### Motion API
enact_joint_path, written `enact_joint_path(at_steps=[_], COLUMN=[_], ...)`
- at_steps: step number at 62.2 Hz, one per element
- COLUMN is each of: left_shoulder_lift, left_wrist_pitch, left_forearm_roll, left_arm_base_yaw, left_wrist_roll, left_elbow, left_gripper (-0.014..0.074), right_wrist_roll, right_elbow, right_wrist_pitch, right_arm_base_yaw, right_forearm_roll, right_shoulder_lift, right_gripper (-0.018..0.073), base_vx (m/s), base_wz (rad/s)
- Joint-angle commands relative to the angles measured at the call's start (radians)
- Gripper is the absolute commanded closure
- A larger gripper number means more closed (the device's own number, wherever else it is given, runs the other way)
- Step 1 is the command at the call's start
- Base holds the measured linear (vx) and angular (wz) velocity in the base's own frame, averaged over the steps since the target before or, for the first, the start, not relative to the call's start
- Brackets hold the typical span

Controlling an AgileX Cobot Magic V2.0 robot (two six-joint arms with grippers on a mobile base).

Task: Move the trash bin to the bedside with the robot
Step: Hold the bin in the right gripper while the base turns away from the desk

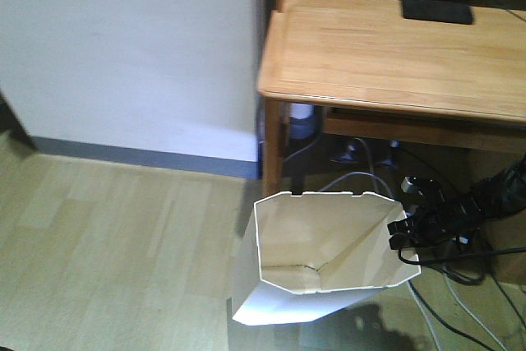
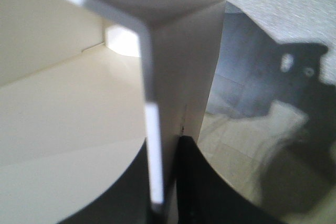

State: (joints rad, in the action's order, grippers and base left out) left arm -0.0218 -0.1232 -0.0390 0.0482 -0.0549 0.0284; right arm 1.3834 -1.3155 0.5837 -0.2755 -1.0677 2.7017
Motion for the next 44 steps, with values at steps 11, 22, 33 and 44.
enact_joint_path(at_steps=[11, 22, 33, 44], left_shoulder_lift=[-0.005, -0.005, -0.005, -0.005], left_wrist_pitch=[0.073, 0.073, 0.073, 0.073], left_forearm_roll=[0.005, 0.005, 0.005, 0.005], left_arm_base_yaw=[-0.001, -0.001, -0.001, -0.001], left_wrist_roll=[-0.004, -0.004, -0.004, -0.004], left_elbow=[-0.021, -0.021, -0.021, -0.021], left_gripper=[0.0603, 0.0603, 0.0603, 0.0603], right_wrist_roll=[0.005, 0.005, 0.005, 0.005], right_elbow=[-0.010, -0.010, -0.010, -0.010], right_wrist_pitch=[0.225, 0.225, 0.225, 0.225], right_arm_base_yaw=[0.001, 0.001, 0.001, 0.001], right_forearm_roll=[-0.064, -0.064, -0.064, -0.064], right_shoulder_lift=[-0.085, -0.085, -0.085, -0.085], right_gripper=[0.0564, 0.0564, 0.0564, 0.0564], base_vx=[-0.06, -0.05, -0.01, 0.04], base_wz=[0.61, 0.61, 0.53, 0.46])
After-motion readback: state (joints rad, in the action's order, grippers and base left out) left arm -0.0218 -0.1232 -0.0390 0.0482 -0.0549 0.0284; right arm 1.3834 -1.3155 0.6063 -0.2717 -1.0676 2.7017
